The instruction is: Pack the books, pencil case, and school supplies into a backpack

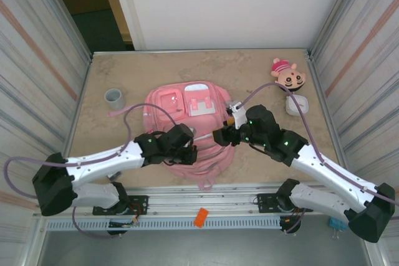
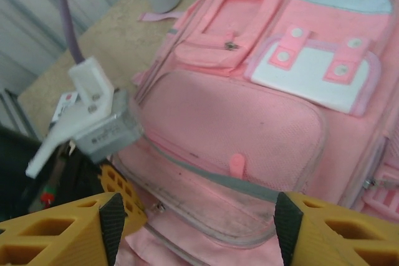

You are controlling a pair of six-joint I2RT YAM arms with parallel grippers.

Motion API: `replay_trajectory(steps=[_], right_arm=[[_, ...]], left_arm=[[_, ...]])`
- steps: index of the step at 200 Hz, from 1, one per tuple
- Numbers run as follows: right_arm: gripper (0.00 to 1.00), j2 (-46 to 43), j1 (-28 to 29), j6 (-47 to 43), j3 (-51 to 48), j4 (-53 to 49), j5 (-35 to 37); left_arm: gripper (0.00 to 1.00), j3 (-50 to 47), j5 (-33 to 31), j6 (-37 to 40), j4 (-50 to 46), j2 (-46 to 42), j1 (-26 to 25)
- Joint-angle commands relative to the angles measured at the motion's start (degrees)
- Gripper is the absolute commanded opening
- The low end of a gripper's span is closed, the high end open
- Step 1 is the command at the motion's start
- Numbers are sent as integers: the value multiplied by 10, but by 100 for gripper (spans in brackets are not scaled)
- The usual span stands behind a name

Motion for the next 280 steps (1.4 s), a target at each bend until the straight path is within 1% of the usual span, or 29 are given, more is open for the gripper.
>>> replay_trajectory(steps=[1, 33, 65, 107, 134, 147, 156, 157, 159, 160, 172, 173, 179, 190, 209, 213, 243, 280], right_arm=[[67, 10, 31, -130, -4, 10, 3], [67, 32, 67, -250, -24, 50, -3], [67, 105, 78, -335, -21, 65, -4], [66, 202, 106, -389, 11, 85, 33], [65, 249, 113, -395, 25, 118, 50], [56, 261, 113, -396, 31, 127, 57], [45, 264, 113, -396, 33, 128, 60], [45, 264, 113, -396, 33, 128, 60], [41, 264, 113, -398, 35, 128, 60], [41, 264, 113, -398, 35, 128, 60], [26, 261, 113, -400, 42, 116, 58], [24, 259, 113, -401, 43, 114, 57], [19, 256, 113, -403, 46, 106, 54], [10, 247, 112, -409, 52, 85, 44], [1, 226, 105, -418, 56, 55, 20], [0, 222, 103, -419, 55, 51, 15], [0, 176, 80, -435, 42, 33, -37], [0, 132, 44, -462, 25, 25, -83]], left_arm=[[0, -35, -12, -8, 12, -51, 8], [0, -60, -12, -9, 2, -91, 27], [0, -74, -9, -5, 3, -110, 37], [0, -81, -2, -5, 15, -118, 40], [0, -84, -1, -6, 16, -124, 40], [0, -87, -5, -9, 14, -130, 41], [0, -91, -11, -11, 8, -137, 43], [0, -92, -12, -11, 7, -138, 43], [0, -92, -13, -11, 6, -140, 44], [0, -92, -14, -11, 5, -140, 44], [0, -98, -22, -11, -6, -154, 51], [0, -98, -23, -11, -7, -155, 52], [0, -101, -25, -11, -14, -162, 58], [0, -108, -28, -8, -24, -179, 72], [0, -120, -28, 3, -43, -209, 102], [0, -123, -29, 6, -47, -215, 110], [0, -137, -17, 39, -69, -252, 177], [0, -138, -1, 78, -74, -275, 251]])
